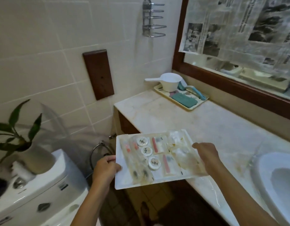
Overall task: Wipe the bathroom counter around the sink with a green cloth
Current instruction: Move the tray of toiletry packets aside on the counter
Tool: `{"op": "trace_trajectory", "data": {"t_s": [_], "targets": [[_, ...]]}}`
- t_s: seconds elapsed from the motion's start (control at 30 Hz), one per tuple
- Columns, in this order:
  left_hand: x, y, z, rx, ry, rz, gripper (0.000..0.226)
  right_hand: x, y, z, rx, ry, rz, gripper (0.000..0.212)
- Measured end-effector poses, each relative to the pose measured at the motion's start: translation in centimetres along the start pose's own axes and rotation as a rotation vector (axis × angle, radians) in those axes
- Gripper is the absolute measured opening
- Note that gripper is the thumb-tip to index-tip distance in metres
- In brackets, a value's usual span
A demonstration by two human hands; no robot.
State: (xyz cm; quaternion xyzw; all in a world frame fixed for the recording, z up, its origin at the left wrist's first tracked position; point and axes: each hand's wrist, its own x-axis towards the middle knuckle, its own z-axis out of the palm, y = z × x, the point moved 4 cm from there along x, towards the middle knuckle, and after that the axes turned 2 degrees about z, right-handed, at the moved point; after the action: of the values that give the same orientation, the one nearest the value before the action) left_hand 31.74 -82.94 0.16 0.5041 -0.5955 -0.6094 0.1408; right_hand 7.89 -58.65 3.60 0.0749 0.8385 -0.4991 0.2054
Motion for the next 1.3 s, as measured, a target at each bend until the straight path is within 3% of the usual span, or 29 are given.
{"op": "trace_trajectory", "data": {"t_s": [0.27,0.57,0.67,0.87,1.03,1.3], "targets": [[13.4,5.7,1.0,-0.016,0.082,-0.083,0.031,12.6,-9.8,11.0,-0.050,-0.058,-0.045,0.040],[25.5,9.7,5.3,0.054,0.027,-0.185,0.016,26.8,-17.5,20.8,-0.237,-0.134,-0.107,0.027],[28.7,10.4,6.3,0.089,0.032,-0.213,0.012,30.5,-18.6,23.2,-0.316,-0.151,-0.106,0.042],[32.8,11.5,7.8,0.097,0.047,-0.217,0.008,34.2,-20.6,26.5,-0.429,-0.130,-0.120,0.042],[35.4,11.9,8.5,0.119,0.076,-0.178,0.019,35.0,-22.7,28.2,-0.494,-0.049,-0.144,0.050],[35.2,12.0,9.3,0.071,0.121,-0.102,0.030,36.0,-23.0,29.0,-0.535,-0.001,-0.178,0.038]]}}
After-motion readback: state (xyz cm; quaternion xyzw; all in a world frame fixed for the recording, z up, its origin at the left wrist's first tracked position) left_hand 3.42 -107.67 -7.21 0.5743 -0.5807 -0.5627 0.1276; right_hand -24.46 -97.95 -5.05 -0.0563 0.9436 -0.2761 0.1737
